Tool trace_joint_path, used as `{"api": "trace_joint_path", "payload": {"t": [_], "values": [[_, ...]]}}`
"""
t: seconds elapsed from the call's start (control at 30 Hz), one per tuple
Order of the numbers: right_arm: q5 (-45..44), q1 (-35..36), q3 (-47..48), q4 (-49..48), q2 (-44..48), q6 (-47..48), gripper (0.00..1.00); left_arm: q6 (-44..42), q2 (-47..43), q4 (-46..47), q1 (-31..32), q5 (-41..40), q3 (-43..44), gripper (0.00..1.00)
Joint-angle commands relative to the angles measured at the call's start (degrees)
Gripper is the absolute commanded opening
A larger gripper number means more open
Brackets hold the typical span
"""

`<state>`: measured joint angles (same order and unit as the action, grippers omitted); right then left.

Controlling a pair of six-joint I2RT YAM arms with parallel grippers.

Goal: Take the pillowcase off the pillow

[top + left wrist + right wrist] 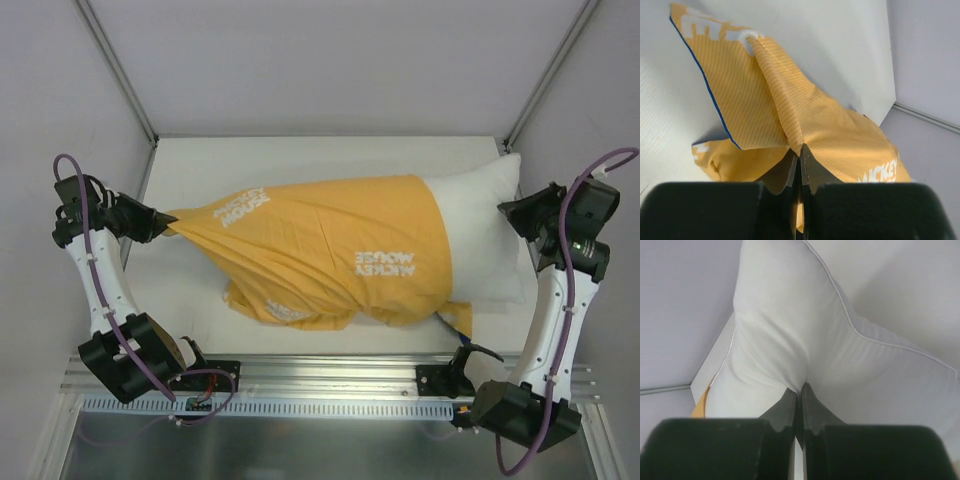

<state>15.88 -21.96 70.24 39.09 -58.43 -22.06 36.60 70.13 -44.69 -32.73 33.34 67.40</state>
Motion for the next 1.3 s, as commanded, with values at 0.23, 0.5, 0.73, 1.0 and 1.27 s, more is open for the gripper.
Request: {"api": "trace_joint_path", "payload": {"t": [0.23,0.5,0.73,1.0,1.27], "values": [[-1.6,-3.9,-7.0,-3.7,2.4,-2.5,0.01,-0.4,0.5,2.3,-4.4,-2.7,6.1,0.0],[-4.2,-7.0,5.1,2.2,3.9,-2.0,0.01,-2.1,3.9,-5.3,-5.2,-7.1,24.6,0.0],[-8.5,-6.9,-3.2,1.6,-1.9,2.2,0.01,0.1,9.5,-6.2,2.3,-18.9,27.3,0.0],[-6.5,-2.3,-0.5,5.3,-4.2,8.1,0.72,-7.3,16.4,-6.3,14.5,-16.7,27.4,0.79],[-6.7,3.6,-8.0,5.7,10.1,8.9,0.96,-9.4,-0.5,-6.2,32.3,-25.3,11.6,0.86]]}}
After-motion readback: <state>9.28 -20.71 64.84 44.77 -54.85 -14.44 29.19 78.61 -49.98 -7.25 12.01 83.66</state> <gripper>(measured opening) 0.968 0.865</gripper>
